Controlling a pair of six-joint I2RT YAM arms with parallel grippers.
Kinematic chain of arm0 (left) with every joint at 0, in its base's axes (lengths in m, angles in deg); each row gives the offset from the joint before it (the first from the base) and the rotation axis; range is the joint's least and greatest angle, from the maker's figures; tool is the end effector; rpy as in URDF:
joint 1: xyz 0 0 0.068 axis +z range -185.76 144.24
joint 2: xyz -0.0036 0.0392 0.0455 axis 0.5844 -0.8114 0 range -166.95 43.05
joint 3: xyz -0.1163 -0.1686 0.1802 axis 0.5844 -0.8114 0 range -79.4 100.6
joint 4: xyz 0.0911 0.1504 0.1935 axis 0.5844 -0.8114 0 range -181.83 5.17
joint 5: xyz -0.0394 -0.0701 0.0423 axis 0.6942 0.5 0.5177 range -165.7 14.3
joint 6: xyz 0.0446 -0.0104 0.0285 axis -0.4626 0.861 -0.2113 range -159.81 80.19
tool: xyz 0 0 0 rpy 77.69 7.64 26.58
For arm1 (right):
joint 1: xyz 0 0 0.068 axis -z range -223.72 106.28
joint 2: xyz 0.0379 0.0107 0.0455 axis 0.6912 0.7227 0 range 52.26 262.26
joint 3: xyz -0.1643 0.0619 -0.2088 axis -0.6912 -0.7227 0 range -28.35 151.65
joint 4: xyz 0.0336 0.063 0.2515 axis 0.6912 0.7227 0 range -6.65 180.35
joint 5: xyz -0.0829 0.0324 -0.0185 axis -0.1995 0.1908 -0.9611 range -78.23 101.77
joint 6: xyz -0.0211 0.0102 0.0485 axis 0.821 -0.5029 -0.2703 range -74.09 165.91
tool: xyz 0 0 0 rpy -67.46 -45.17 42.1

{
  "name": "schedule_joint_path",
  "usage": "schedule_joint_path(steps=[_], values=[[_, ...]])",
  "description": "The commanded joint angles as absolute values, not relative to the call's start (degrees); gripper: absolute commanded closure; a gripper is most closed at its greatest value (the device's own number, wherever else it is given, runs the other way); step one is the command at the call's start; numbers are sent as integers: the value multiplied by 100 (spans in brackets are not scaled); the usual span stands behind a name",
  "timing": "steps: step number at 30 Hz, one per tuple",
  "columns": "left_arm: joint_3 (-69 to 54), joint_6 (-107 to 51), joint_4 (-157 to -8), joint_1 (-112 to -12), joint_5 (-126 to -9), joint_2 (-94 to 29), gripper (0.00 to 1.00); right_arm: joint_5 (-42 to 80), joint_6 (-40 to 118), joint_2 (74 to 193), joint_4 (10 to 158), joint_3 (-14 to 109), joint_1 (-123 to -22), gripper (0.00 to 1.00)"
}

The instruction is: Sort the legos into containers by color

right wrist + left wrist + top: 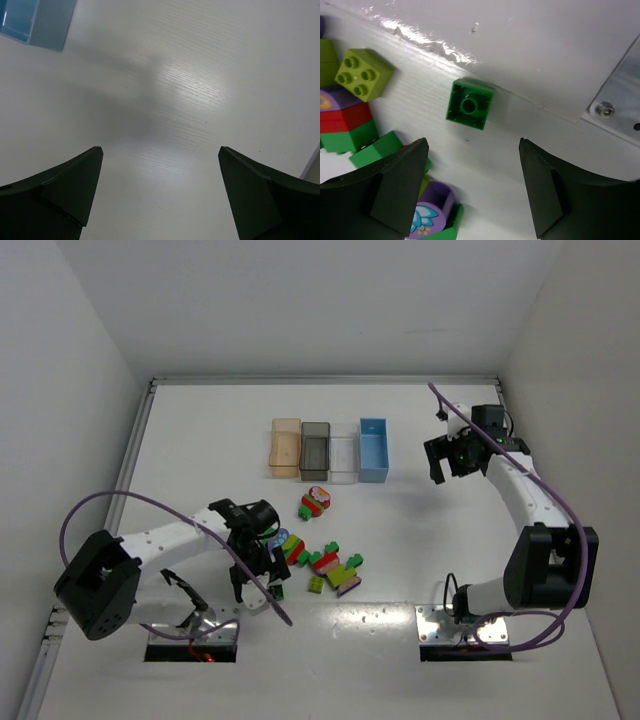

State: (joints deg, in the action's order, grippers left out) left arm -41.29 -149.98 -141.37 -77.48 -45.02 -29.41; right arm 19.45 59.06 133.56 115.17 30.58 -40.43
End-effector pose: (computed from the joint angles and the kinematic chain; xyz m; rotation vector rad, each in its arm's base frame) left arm 0.1185 -0.1299 0.1719 2.6973 0.6812 -0.6434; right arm 0.2932 -0.0121 0.2482 -0.2694 2.4903 0.0507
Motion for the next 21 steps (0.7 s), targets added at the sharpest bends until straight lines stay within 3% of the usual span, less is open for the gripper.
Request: schedule_joint_path(steps=[1, 21], values=[[-3898, -15678, -14539, -7821, -4177, -3138, 21, 1959, 5962, 13312, 11420, 3062, -4012, 0], [-3634, -16320, -14539, -7980, -4177, -3850, 23, 1853, 5962, 13260, 11420, 2904, -4012, 0]])
